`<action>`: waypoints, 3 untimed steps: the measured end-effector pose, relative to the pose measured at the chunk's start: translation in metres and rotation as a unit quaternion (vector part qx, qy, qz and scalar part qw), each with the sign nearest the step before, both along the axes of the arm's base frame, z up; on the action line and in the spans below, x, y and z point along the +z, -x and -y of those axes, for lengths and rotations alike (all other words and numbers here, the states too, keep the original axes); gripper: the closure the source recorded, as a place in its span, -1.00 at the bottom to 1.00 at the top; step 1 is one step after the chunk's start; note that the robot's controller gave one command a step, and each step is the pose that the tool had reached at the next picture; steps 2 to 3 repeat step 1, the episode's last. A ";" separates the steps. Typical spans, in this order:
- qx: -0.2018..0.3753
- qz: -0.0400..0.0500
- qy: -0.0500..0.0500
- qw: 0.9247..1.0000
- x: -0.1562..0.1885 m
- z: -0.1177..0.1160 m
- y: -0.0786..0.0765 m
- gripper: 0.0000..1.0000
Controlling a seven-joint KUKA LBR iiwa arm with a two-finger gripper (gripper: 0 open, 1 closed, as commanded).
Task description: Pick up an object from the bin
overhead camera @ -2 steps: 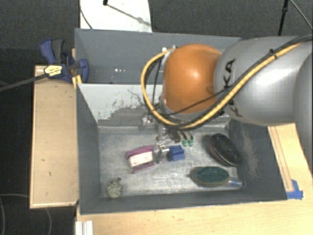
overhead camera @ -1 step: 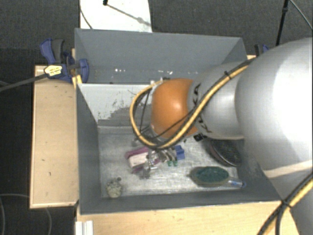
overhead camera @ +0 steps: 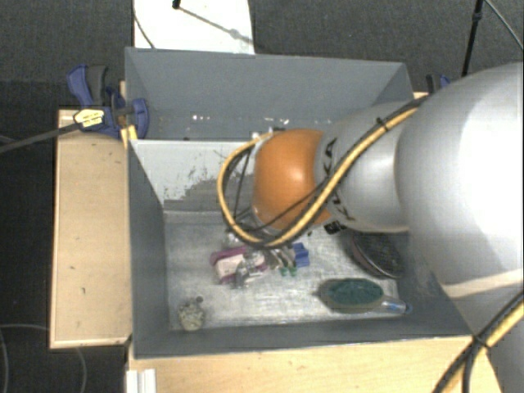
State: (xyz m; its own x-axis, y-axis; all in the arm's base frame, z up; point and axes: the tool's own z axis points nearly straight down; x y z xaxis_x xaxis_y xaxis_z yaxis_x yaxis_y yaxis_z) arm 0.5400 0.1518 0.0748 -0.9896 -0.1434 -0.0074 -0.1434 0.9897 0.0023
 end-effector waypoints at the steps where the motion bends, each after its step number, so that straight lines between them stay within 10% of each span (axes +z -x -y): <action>1: 0.052 0.002 0.002 0.999 0.169 0.068 -0.009 1.00; 3: 0.052 0.002 0.002 0.999 0.169 0.068 -0.009 1.00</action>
Offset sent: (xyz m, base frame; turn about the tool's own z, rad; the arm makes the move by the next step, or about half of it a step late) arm 0.0068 -0.0660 0.1642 -0.1071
